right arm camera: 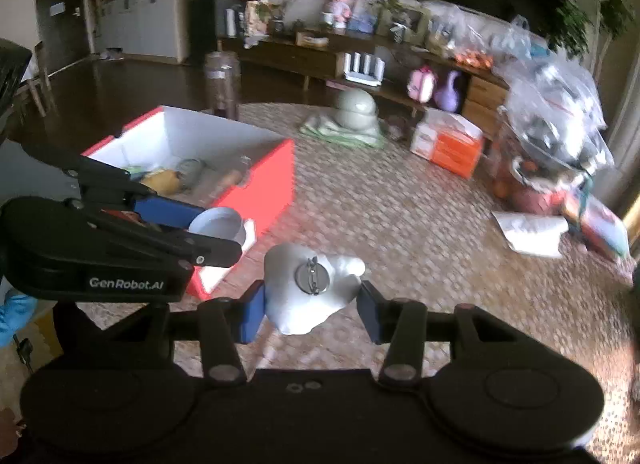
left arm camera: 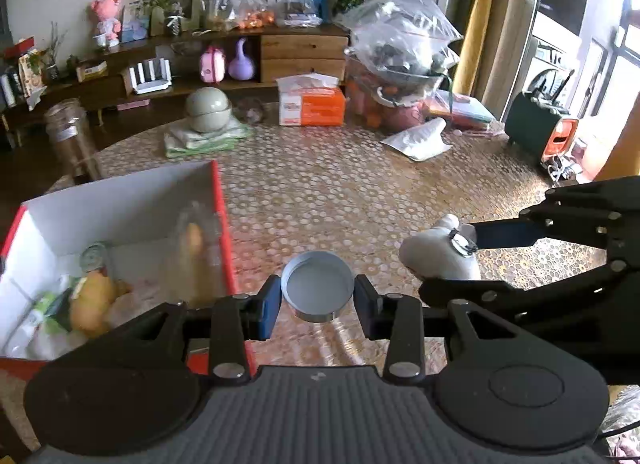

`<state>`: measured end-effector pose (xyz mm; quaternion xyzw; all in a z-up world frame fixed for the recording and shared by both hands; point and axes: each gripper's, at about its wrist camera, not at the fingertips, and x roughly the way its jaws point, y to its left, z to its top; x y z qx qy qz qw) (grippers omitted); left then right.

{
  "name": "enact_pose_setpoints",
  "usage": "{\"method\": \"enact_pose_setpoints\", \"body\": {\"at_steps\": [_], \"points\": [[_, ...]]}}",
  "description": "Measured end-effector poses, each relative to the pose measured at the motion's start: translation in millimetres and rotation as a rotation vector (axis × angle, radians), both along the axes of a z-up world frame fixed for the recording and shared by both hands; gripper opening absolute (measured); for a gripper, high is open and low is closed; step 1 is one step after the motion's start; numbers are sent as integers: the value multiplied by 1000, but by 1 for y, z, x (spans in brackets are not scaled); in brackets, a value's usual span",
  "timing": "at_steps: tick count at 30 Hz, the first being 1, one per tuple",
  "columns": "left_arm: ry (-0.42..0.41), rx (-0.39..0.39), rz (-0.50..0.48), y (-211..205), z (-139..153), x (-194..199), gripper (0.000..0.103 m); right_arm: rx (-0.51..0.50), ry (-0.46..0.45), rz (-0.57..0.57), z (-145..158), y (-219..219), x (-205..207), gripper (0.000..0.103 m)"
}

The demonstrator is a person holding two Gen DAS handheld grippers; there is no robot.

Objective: Organize objects
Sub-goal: 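Carry the lid with left tool while right tool carries the pouch into the box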

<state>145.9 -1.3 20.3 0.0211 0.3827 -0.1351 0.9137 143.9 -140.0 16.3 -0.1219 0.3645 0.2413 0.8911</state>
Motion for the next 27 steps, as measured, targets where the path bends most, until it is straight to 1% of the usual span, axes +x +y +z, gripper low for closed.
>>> {"method": "enact_pose_setpoints", "body": {"at_steps": [5, 15, 23, 27], "points": [[-16, 13, 34, 32, 7, -9, 38, 7, -12, 46, 6, 33, -2, 48], [-21, 27, 123, 99, 10, -13, 38, -12, -36, 150, 11, 102, 5, 48], [-15, 56, 179, 141, 6, 4, 38, -26, -31, 198, 3, 147, 28, 48], [-6, 87, 211, 160, -1, 22, 38, -37, -24, 202, -5, 164, 44, 48]]}}
